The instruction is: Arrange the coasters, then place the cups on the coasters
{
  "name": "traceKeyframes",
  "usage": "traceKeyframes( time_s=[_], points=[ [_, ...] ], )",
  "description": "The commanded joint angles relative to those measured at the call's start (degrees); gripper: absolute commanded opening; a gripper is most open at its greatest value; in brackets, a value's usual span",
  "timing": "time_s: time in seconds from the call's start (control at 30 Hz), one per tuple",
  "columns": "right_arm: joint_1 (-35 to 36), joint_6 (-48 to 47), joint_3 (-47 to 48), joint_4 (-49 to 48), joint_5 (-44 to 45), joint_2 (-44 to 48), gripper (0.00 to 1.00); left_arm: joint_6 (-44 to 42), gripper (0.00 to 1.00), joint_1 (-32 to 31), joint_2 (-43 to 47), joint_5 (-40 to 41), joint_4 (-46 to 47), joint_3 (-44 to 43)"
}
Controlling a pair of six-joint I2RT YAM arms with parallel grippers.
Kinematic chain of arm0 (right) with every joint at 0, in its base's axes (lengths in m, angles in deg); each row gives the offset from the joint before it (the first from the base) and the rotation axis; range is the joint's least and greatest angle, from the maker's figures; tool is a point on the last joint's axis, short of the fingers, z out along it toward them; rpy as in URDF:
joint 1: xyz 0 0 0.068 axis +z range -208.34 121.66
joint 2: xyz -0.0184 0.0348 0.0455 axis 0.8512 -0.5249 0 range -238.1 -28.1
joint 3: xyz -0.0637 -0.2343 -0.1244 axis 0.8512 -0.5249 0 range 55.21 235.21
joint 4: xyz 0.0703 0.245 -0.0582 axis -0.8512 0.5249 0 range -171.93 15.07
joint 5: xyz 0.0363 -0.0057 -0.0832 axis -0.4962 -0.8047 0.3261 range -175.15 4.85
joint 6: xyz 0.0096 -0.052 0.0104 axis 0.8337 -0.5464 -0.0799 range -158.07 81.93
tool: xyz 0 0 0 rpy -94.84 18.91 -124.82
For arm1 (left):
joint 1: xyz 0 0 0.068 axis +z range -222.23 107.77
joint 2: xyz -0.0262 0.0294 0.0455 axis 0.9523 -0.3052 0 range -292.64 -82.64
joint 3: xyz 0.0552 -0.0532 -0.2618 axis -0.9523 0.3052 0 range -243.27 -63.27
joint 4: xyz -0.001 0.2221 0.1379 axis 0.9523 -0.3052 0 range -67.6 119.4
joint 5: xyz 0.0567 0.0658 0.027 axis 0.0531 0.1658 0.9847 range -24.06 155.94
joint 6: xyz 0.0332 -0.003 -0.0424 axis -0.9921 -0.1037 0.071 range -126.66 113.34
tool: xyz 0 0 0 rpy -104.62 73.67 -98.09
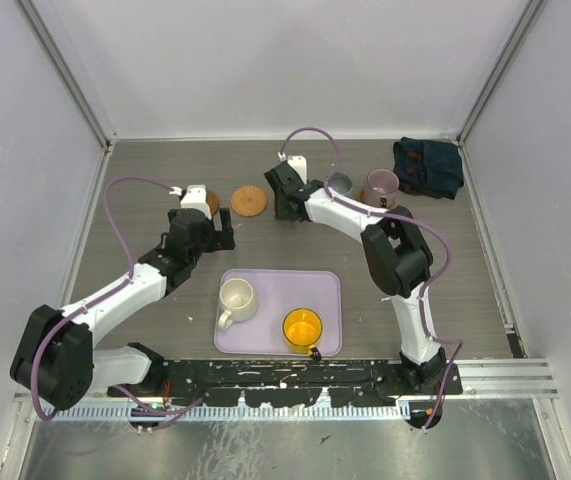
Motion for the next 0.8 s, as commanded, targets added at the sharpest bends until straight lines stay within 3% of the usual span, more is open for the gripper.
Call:
traceKeyframes(
  time_s=[0.0,0.17,0.47,0.77],
  points=[
    [1.02,-0.37,2.50,-0.06,2.82,4.47,0.54,0.70,0.98,0.20,0.89,0.32,2.49,-0.30],
    [1.95,-0.96,0.28,-0.42,5.36,8.04,0.68,0.57,0.98,0.20,2.76,0.34,1.13,-0.30],
    [2.30,-1.44,-6.56,-1.66,5.31,17.17,0.70,0.20,0.98,-0.58,11.02,-3.18,-6.65,0.82],
    [1.88,-3.81,-17.47,-5.57,8.67,29.45,0.71,3.21,0.98,-13.59,21.32,-0.99,-21.89,3.59]
  ],
)
